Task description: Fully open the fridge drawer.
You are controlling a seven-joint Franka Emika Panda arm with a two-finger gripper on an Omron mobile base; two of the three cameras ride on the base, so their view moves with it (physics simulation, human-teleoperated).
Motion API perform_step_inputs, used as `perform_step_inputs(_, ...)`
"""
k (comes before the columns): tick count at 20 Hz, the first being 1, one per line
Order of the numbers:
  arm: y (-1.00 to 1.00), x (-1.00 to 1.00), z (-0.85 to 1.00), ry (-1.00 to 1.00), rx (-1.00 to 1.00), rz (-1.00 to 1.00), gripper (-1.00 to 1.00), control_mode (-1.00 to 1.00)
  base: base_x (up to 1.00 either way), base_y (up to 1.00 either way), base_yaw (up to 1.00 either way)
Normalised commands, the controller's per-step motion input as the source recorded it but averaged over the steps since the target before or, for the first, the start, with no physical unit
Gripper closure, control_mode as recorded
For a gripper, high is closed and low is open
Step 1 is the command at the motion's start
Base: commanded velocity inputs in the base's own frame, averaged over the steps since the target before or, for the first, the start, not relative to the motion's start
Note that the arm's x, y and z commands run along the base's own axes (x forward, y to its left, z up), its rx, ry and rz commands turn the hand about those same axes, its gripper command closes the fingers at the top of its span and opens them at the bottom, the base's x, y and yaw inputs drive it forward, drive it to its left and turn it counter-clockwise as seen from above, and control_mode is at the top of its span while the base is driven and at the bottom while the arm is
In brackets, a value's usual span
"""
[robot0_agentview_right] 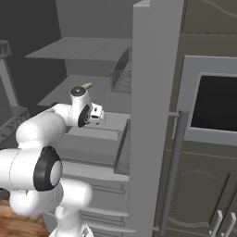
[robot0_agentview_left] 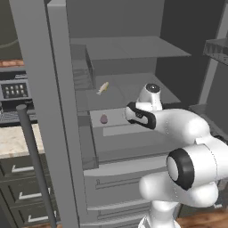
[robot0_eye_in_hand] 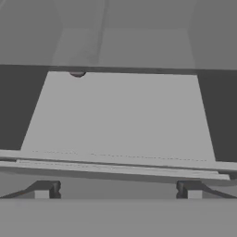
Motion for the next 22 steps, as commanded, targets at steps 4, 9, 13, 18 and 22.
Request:
perform_step_inputs(4,0.00,0.30,-0.28,0.00,0.00,0.00,-1.00,-1.00,0.00,0.00,0.00)
perform_step_inputs(9,0.00,0.41,-0.18,0.00,0.00,-0.01,-1.00,-1.00,0.00,0.00,0.00)
perform_step_inputs(13,0.01,0.42,-0.30,0.00,0.00,-0.01,-1.00,-1.00,0.00,0.00,0.00)
perform_step_inputs(18,0.00,0.05,-0.35,0.04,0.00,-0.01,-1.00,-1.00,0.00,0.00,0.00)
perform_step_inputs(22,0.00,-0.46,-0.42,0.07,0.00,-0.01,-1.00,-1.00,0.00,0.00,0.00)
